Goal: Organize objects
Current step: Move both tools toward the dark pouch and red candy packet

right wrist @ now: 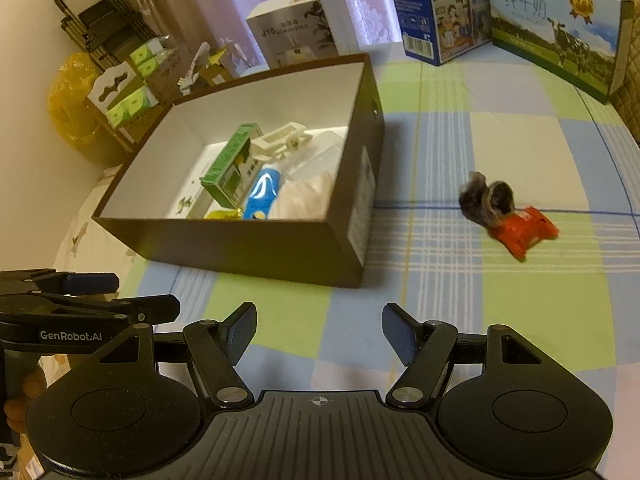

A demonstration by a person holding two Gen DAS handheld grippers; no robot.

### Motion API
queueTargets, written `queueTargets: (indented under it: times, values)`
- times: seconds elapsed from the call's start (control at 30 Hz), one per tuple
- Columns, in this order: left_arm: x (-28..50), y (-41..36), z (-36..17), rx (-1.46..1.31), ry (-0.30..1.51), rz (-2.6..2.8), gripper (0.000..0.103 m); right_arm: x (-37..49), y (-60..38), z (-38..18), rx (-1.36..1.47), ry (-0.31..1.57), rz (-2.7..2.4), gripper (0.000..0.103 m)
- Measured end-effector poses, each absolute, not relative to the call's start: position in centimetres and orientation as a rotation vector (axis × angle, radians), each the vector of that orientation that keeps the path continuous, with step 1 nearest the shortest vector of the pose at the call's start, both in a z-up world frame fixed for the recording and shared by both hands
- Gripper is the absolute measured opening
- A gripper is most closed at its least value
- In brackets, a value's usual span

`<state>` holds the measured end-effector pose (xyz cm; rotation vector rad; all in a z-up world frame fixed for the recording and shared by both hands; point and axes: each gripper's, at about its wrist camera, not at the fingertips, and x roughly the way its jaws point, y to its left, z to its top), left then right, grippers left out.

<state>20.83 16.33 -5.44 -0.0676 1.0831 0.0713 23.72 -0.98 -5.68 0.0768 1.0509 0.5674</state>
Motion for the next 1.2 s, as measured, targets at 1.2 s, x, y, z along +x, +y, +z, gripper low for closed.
queueTargets:
  times: [1.2]
  values:
    - [23.9,0.5,-8.4,0.014,1.149,-0.092,0.090,24.4,-16.5,-6.8,0.109,1.064,0.431,0.067]
